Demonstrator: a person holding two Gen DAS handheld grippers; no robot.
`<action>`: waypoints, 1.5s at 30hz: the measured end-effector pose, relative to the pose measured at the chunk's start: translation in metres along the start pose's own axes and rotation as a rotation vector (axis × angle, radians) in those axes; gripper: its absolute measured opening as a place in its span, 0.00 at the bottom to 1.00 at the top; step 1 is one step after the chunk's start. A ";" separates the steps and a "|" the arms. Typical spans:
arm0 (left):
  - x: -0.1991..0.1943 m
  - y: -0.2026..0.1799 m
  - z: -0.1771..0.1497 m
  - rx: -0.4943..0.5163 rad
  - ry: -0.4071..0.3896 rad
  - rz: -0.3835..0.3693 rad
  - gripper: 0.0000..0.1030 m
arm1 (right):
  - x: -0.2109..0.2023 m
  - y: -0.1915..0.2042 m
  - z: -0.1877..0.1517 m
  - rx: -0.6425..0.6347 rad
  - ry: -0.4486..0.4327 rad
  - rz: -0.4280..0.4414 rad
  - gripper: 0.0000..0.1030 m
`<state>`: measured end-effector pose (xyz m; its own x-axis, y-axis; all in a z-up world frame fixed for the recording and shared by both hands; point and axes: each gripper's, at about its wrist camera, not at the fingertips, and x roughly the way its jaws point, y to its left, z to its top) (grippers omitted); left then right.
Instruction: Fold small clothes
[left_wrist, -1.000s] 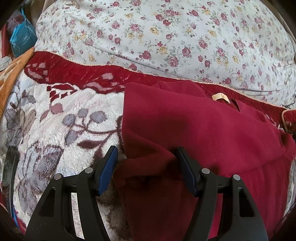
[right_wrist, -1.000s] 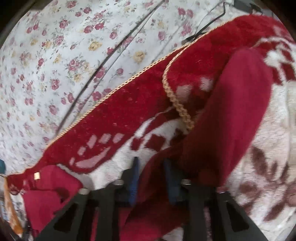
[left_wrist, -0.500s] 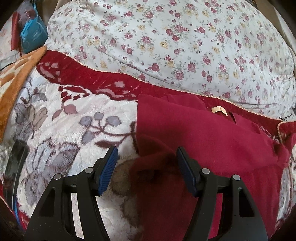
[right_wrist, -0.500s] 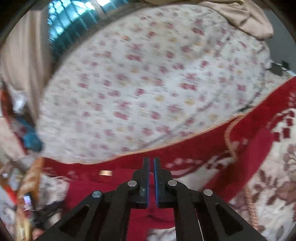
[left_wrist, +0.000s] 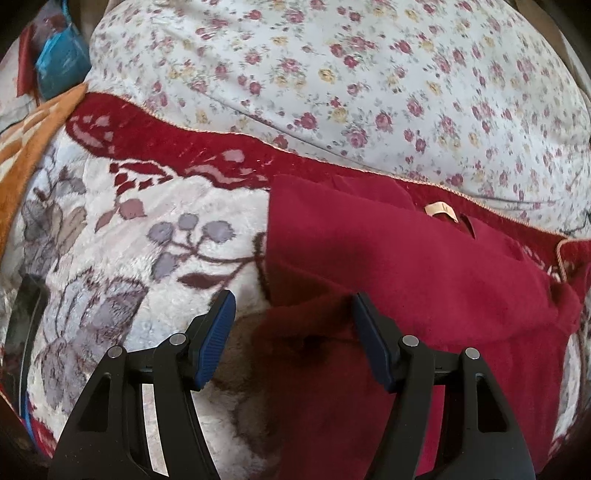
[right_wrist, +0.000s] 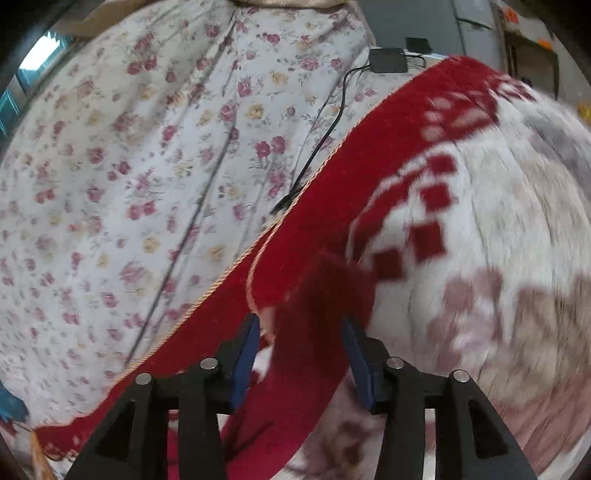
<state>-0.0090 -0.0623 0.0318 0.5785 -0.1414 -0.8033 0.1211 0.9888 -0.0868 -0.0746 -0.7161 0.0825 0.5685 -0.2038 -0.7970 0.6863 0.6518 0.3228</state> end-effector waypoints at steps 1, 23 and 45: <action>0.001 -0.002 0.000 0.008 0.000 0.003 0.64 | 0.007 0.000 0.006 -0.009 0.026 -0.021 0.55; -0.016 0.011 0.003 -0.046 -0.030 -0.011 0.64 | -0.102 0.081 -0.015 -0.340 -0.162 0.215 0.06; 0.000 0.006 0.000 -0.039 0.022 -0.012 0.64 | 0.063 0.036 -0.009 -0.292 0.011 -0.244 0.15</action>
<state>-0.0078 -0.0560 0.0311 0.5592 -0.1522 -0.8150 0.0955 0.9883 -0.1191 -0.0184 -0.6989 0.0390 0.3979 -0.3717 -0.8387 0.6419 0.7660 -0.0349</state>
